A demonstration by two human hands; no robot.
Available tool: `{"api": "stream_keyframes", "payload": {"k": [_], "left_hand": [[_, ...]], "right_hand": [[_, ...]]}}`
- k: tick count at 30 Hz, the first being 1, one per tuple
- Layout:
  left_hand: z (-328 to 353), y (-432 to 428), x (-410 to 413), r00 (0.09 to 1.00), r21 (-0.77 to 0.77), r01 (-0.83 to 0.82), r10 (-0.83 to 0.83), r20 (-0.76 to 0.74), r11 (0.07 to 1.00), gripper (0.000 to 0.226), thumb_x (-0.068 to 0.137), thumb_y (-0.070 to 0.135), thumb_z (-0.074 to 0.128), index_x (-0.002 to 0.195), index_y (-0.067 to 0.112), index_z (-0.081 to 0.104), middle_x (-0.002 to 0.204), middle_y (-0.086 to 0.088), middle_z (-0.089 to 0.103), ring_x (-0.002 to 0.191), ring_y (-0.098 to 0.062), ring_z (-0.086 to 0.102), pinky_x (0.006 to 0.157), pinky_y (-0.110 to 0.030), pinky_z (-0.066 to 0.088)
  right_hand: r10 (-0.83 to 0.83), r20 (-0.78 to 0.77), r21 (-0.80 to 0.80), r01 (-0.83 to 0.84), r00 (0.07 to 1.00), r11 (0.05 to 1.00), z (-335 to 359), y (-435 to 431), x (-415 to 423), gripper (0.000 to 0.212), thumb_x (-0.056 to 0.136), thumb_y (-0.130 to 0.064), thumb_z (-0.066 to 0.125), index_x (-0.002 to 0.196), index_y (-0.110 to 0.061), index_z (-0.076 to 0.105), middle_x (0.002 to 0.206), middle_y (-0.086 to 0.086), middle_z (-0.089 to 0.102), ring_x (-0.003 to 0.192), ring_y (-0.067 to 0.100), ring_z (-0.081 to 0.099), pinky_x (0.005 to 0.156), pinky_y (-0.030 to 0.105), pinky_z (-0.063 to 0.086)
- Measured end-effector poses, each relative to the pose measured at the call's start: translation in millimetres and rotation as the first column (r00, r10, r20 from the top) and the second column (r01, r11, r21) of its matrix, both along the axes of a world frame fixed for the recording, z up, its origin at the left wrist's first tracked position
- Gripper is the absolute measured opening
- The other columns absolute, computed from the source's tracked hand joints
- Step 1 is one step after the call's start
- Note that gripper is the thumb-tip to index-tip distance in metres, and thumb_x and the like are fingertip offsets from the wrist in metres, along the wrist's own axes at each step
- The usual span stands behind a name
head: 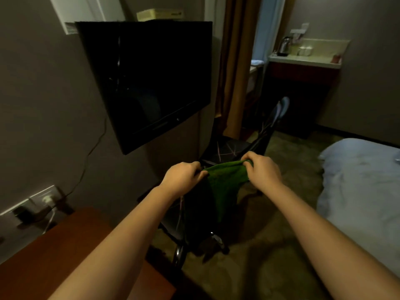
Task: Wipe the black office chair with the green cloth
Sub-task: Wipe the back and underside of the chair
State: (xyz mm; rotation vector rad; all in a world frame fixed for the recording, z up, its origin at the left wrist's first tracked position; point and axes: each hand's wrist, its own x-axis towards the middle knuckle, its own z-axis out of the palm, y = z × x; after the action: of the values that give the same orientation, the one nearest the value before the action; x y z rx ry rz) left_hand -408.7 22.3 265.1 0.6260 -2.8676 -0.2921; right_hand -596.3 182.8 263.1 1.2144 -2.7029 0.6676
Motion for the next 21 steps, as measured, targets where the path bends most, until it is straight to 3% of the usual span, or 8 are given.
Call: {"api": "stream_keyframes", "payload": {"k": [9, 12, 16, 21], "left_hand": [[11, 72, -140, 0.999, 0.068, 0.05, -0.051, 0.01, 0.996, 0.032, 0.101, 0.041, 0.047, 0.103, 0.011, 0.057, 0.082, -0.005, 0.062, 0.073, -0.022, 0.059, 0.067, -0.04, 0.051], [5, 73, -161, 1.0, 0.032, 0.015, -0.016, 0.024, 0.999, 0.032, 0.101, 0.043, 0.047, 0.103, 0.013, 0.057, 0.081, -0.002, 0.06, 0.073, -0.022, 0.059, 0.063, -0.036, 0.048], [-5, 49, -175, 0.998, 0.022, -0.068, 0.068, 0.017, 0.997, 0.029, 0.1, 0.045, 0.047, 0.097, 0.018, 0.055, 0.071, 0.006, 0.053, 0.061, -0.012, 0.049, 0.053, -0.029, 0.037], [-23, -2, -181, 0.989, 0.014, -0.15, 0.149, 0.016, 0.989, 0.026, 0.099, 0.047, 0.047, 0.087, 0.024, 0.048, 0.064, 0.007, 0.05, 0.054, -0.005, 0.045, 0.045, -0.025, 0.029]], "right_hand": [[-0.025, 0.061, -0.054, 0.029, 0.998, 0.998, -5, 71, -140, 0.011, 0.098, -0.026, 0.052, 0.093, -0.034, 0.057, 0.068, -0.008, 0.057, 0.049, 0.012, 0.051, 0.044, 0.026, 0.034], [0.019, 0.072, -0.052, -0.015, 0.997, 0.999, -8, 68, -165, 0.011, 0.098, -0.024, 0.053, 0.095, -0.033, 0.058, 0.072, -0.008, 0.058, 0.05, 0.013, 0.053, 0.045, 0.027, 0.039], [0.08, 0.093, -0.057, -0.075, 0.992, 0.996, -15, 41, -185, 0.01, 0.098, -0.026, 0.053, 0.097, -0.033, 0.059, 0.069, -0.012, 0.053, 0.05, 0.01, 0.051, 0.042, 0.025, 0.032], [0.177, 0.195, -0.106, -0.159, 0.965, 0.982, -33, -20, -199, 0.012, 0.097, -0.021, 0.053, 0.095, -0.03, 0.061, 0.077, -0.007, 0.058, 0.056, 0.015, 0.055, 0.047, 0.033, 0.045]]}}
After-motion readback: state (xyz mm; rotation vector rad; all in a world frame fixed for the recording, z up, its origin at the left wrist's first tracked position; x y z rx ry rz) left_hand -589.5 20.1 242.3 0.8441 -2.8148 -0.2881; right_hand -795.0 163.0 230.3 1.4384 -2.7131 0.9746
